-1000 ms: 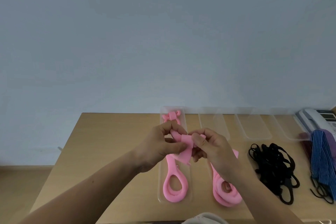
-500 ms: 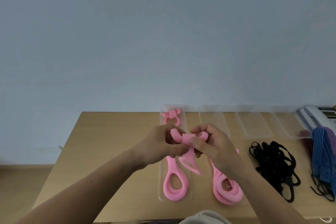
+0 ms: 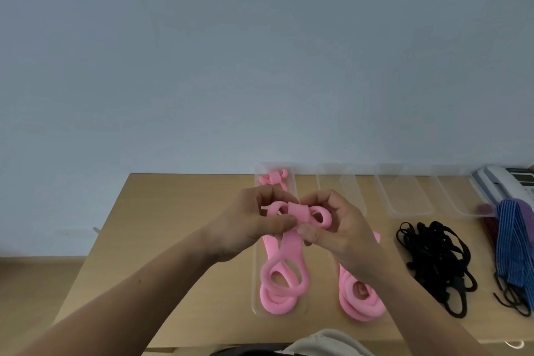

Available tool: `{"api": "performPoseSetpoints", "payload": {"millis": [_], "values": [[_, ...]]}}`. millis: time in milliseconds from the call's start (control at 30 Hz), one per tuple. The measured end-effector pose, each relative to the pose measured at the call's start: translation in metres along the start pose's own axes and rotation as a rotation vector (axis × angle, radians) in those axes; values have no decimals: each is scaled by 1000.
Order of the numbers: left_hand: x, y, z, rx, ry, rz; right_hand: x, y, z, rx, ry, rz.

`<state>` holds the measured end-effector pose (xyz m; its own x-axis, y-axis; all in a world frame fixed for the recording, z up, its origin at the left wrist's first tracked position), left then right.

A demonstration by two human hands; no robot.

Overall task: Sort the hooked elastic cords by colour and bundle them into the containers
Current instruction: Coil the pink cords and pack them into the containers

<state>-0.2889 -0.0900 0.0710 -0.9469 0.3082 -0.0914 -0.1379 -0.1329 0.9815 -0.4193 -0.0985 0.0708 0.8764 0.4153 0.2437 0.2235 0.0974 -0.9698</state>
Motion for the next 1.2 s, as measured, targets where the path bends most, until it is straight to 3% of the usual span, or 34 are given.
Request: {"api": "performPoseSetpoints", "payload": {"millis": [267, 600, 933, 1067, 1200], "values": [[-6, 3, 3, 67, 88, -60, -1, -5, -2, 60, 70, 88], [-4, 8, 10, 17, 21, -160, 10, -22, 1, -38, 73, 114], [-2, 16, 21, 11, -7, 62, 20, -30, 9, -81, 61, 168], [-7, 17, 23, 29, 48, 30, 22, -28, 12, -79, 39, 202], [-12, 21, 25, 78, 88, 13, 22, -26, 10, -39, 31, 84]]}}
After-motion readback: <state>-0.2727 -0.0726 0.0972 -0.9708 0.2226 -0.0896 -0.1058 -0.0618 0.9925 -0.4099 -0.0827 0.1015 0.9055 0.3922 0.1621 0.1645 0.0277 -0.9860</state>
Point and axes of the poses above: each hand's wrist, its own z-axis away from the middle knuckle, its own x-axis out of the palm, y = z × x, the point moved 9 cm from there along -z, towards the middle knuckle, and after that the axes turned 10 degrees about -z, right-handed, at the moved point
